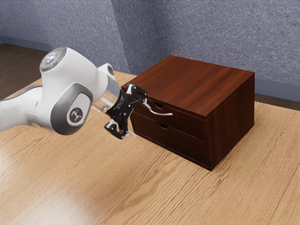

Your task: Pull the drawer handle with one arm to open the drawer

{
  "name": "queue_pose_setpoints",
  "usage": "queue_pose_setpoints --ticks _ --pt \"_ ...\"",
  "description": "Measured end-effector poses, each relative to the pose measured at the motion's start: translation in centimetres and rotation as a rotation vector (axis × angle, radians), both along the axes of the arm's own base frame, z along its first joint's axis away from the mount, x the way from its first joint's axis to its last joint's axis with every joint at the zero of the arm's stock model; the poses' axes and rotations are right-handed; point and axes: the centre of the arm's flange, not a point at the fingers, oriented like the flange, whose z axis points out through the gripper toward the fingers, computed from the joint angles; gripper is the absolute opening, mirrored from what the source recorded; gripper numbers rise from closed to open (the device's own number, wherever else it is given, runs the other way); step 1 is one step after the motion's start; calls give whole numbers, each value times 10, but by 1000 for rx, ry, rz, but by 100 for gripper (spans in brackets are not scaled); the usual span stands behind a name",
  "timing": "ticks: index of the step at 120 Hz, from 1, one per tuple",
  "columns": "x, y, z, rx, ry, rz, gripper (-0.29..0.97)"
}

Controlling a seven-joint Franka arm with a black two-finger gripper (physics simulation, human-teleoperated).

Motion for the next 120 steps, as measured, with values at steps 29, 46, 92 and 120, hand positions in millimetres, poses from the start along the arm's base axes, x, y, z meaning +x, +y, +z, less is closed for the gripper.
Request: queue_pose_setpoints --ticks 29,46,92,120 --pt "6 1 -7 -1 -16 16 68" --pt "12 0 -15 1 -17 20 68" --pt "22 2 -19 4 -31 34 68" --pt "29 0 -32 8 -17 34 68"
